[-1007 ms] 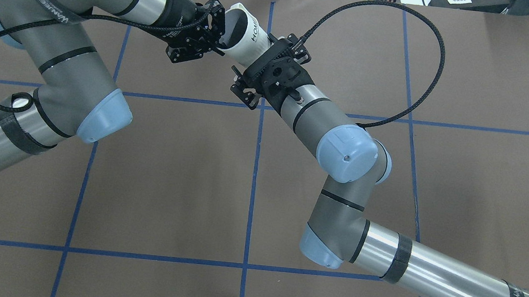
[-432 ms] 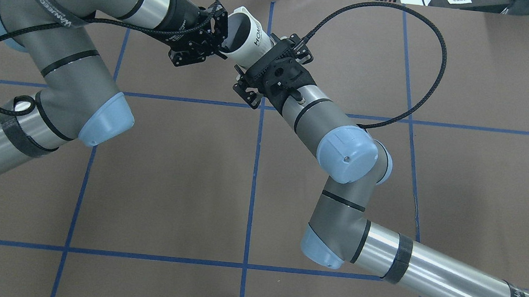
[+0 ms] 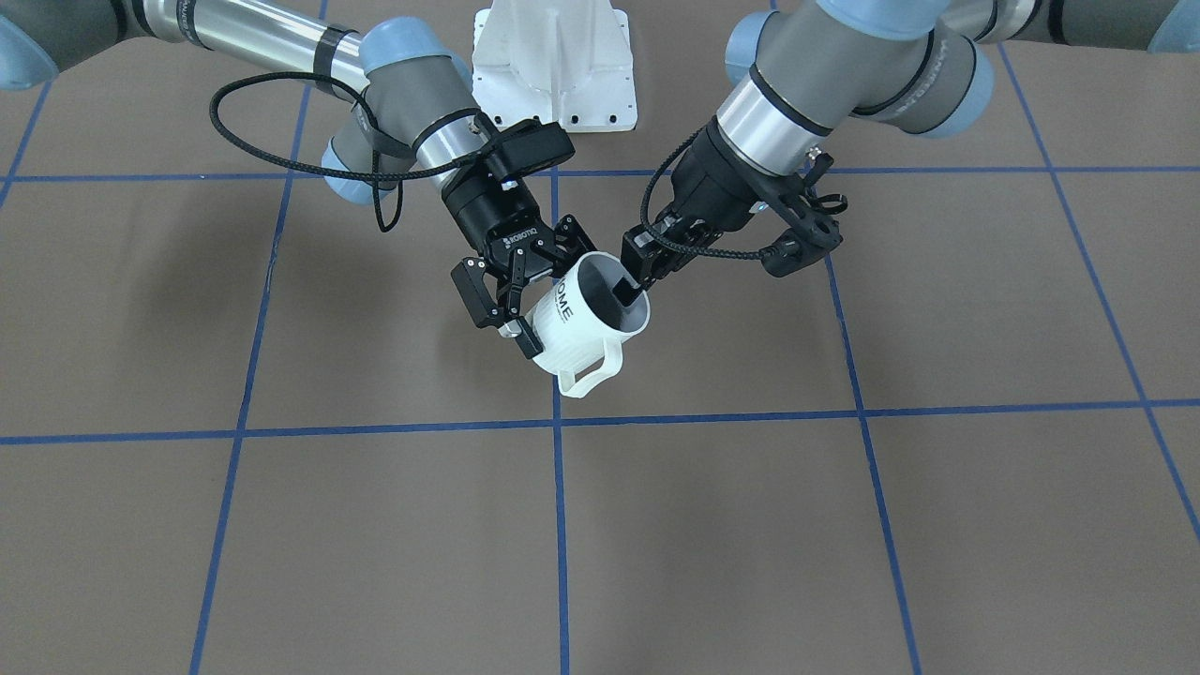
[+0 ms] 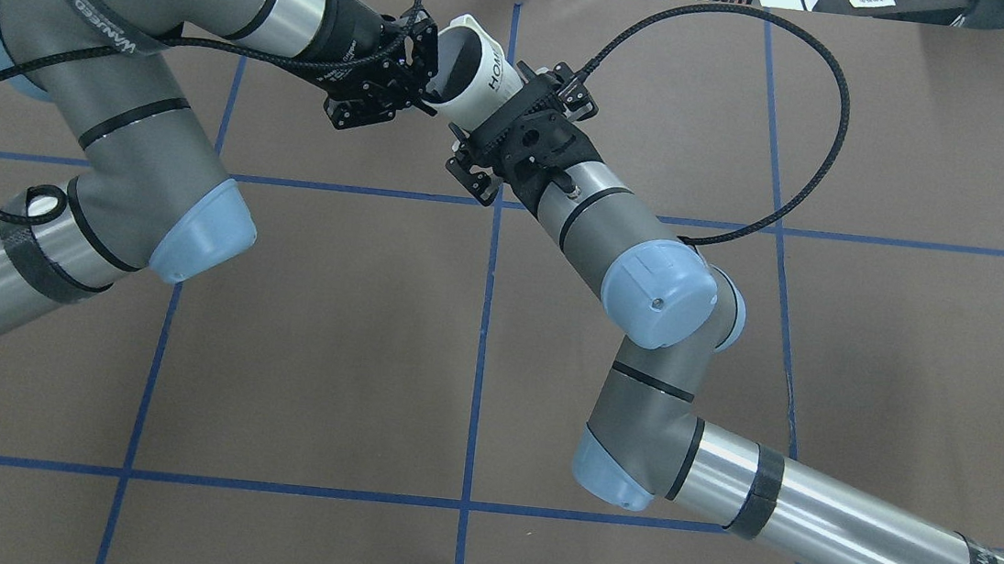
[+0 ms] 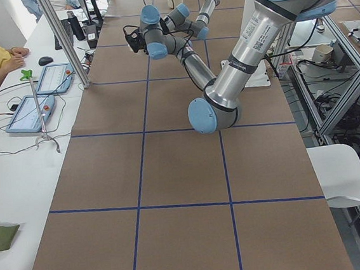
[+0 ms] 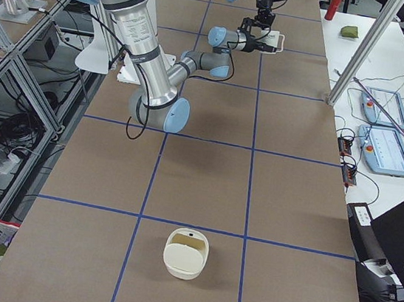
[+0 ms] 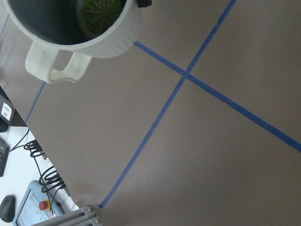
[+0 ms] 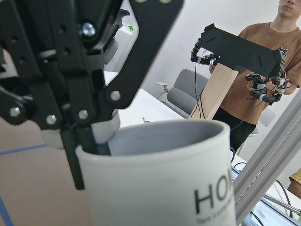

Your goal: Left arm hands cup to right arm to dump lemon

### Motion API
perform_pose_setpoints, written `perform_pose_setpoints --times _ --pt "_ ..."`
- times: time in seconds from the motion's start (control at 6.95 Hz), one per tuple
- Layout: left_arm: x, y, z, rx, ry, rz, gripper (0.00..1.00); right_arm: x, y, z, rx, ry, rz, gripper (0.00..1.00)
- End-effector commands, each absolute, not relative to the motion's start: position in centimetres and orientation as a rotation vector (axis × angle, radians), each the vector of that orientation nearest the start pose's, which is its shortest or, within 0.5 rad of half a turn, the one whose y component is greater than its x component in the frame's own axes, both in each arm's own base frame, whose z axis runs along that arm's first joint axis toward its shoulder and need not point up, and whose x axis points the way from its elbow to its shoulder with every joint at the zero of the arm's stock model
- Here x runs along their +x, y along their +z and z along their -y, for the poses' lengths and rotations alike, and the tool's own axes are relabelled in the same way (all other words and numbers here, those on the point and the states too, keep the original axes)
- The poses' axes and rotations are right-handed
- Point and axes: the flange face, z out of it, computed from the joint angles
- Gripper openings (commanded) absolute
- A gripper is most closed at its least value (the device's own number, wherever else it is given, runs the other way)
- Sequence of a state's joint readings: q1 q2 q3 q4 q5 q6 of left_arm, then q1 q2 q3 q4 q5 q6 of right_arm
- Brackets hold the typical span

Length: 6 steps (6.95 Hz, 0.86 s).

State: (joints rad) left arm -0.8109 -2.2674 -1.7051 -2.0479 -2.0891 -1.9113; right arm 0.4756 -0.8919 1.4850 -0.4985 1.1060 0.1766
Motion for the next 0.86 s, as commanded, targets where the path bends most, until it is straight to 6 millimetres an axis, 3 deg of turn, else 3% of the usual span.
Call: perform_pose_setpoints --times 0.0,0.14,0.29,0.43,0.58,0.72 --pt "38.7 12.4 52.4 -0.136 -0.625 -1.365 0.00 -51.5 16.6 46.6 1.519 -0.311 0.683 0.96" --pt "38.7 12.3 52.3 -0.138 -0.622 -1.367 0.00 -51.6 16.6 46.5 1.518 -0.312 0.684 0.96" --pt "38.7 12.3 52.3 -0.139 -0.620 -1.368 0.00 -51.8 16.6 46.3 1.520 -0.308 0.683 0.89" --pt "38.7 12.3 52.3 -0.139 -0.615 -1.369 0.00 -52.1 16.4 45.9 1.521 -0.300 0.682 0.73" --pt "38.7 12.3 52.3 -0.127 -0.598 -1.372 0.28 -52.4 16.4 45.6 1.516 -0.295 0.689 0.42" --pt "38.6 12.2 52.2 -0.081 -0.550 -1.375 0.99 -52.5 16.5 45.5 1.511 -0.295 0.691 0.21"
